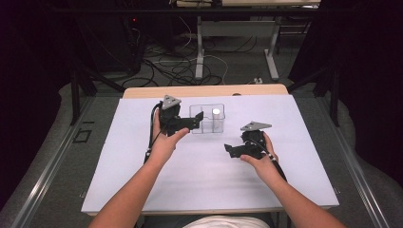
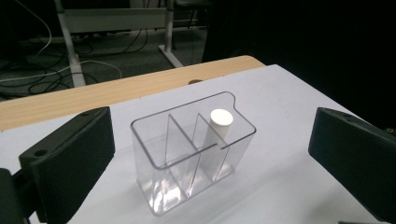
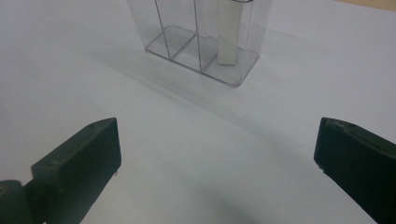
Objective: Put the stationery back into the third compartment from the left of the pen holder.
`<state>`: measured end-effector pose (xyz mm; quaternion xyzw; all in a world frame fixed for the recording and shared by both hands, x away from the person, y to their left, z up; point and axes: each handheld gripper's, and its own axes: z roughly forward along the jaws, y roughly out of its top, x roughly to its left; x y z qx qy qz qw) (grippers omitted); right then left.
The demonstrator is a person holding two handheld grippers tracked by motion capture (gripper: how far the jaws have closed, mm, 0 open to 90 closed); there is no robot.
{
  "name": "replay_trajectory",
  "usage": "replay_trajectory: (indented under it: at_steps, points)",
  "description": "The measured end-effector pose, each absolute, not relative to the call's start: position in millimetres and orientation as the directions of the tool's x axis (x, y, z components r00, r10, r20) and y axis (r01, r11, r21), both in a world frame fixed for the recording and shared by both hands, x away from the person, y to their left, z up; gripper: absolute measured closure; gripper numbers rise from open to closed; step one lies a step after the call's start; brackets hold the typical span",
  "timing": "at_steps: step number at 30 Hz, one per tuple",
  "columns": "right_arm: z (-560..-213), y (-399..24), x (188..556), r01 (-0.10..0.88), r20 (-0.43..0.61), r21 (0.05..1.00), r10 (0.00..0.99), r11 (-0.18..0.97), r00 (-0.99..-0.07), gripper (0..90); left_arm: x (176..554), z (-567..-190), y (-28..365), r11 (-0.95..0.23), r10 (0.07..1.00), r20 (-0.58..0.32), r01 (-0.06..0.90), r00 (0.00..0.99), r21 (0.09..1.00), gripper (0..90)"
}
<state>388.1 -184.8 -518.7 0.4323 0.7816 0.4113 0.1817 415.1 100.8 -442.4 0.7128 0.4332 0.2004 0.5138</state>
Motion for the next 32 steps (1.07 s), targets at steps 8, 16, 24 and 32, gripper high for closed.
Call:
replay_trajectory:
  at_steps: [8, 16, 24, 32]
  points:
    - [-519, -185, 388, 0.53, 0.079, 0.802, 0.832, 0.274, -0.549, 0.0, 400, -454, 133, -0.046, 0.841, -0.203, 0.44, 0.502, 0.897, 0.4]
    - [-519, -186, 389, 0.538, 0.084, 0.8, 0.837, 0.267, -0.54, 0.0, 386, -471, 164, -0.017, 0.853, -0.22, 0.447, 0.473, 0.895, 0.4]
    - [-518, -189, 390, 0.542, 0.096, 0.802, 0.842, 0.25, -0.531, 0.0, 374, -481, 181, -0.058, 0.877, -0.163, 0.436, 0.453, 0.898, 0.4]
    - [-519, -194, 392, 0.546, 0.096, 0.801, 0.847, 0.246, -0.523, 0.0, 370, -493, 195, -0.072, 0.897, -0.145, 0.462, 0.418, 0.884, 0.4]
